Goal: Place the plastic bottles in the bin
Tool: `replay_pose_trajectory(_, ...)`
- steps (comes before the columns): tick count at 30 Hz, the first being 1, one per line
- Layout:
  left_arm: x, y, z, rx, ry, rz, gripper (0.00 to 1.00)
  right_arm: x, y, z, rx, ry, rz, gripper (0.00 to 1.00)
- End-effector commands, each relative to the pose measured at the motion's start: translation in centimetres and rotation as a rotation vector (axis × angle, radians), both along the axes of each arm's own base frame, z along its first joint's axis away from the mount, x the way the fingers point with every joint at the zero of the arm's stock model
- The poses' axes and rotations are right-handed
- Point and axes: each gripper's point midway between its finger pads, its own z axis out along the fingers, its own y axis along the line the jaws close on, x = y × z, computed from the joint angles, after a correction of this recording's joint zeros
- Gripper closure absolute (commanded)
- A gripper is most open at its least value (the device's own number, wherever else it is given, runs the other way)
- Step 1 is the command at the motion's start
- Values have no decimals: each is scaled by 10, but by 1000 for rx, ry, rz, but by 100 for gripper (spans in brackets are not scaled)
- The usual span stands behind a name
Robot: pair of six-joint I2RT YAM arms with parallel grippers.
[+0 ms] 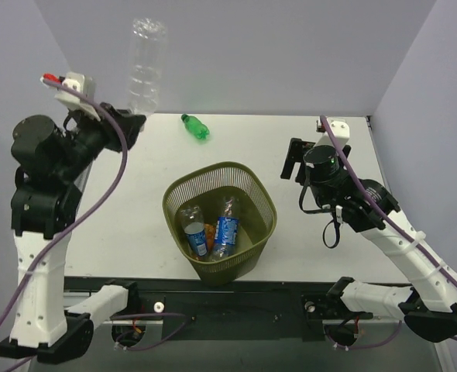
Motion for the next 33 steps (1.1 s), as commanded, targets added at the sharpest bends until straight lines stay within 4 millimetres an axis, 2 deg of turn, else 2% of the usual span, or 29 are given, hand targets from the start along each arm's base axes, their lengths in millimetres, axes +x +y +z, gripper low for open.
replay_pose_trajectory(1,-55,-71,-48,2,137,-391,92,8,-3,10,44,-40,-42,22)
replay_pose_trajectory(3,-80,-86,-60,19,149,-485,93,7,1,15,74,-47,-27,23)
replay_pose_trajectory(7,-108,-105,-90,47,242,-600,93,6,2,19,97,-61,-23,23)
replay_pose_trajectory(13,-130,-129,-108,30,280,-718,92,1,-5,11,93,-44,-40,23)
replay_pose_trajectory(15,-134,-128,-118,43,316,-719,77,-1,-6,10,102,-44,-44,23)
replay_pose_trajectory(16,-134,-128,-123,51,333,-719,54,-2,-7,11,103,-44,-46,23)
replay_pose_trajectory(17,-138,-125,-129,68,360,-721,43,-3,-8,10,102,-44,-49,23)
replay_pose_trajectory(18,-140,-123,-135,77,388,-718,17,-3,-9,10,101,-45,-51,23)
replay_pose_trajectory(19,-141,-122,-136,89,390,-718,12,-3,-11,10,96,-45,-55,23)
replay_pose_trajectory(23,-145,-114,-136,123,384,-693,9,-1,-9,10,91,-39,-56,23)
replay_pose_trajectory(26,-136,-104,-130,140,350,-615,7,1,-5,9,92,-32,-52,24)
replay_pose_trajectory(28,-115,-90,-120,152,307,-468,6,2,-3,9,93,-28,-46,24)
replay_pose_trajectory(30,-82,-64,-106,130,259,-232,3,4,-1,8,94,-27,-46,24)
replay_pose_trajectory(32,-51,-41,-102,114,256,-72,3,4,1,8,94,-23,-39,24)
replay_pose_trajectory(33,-36,-44,-103,96,286,-75,3,5,2,8,94,-20,-36,24)
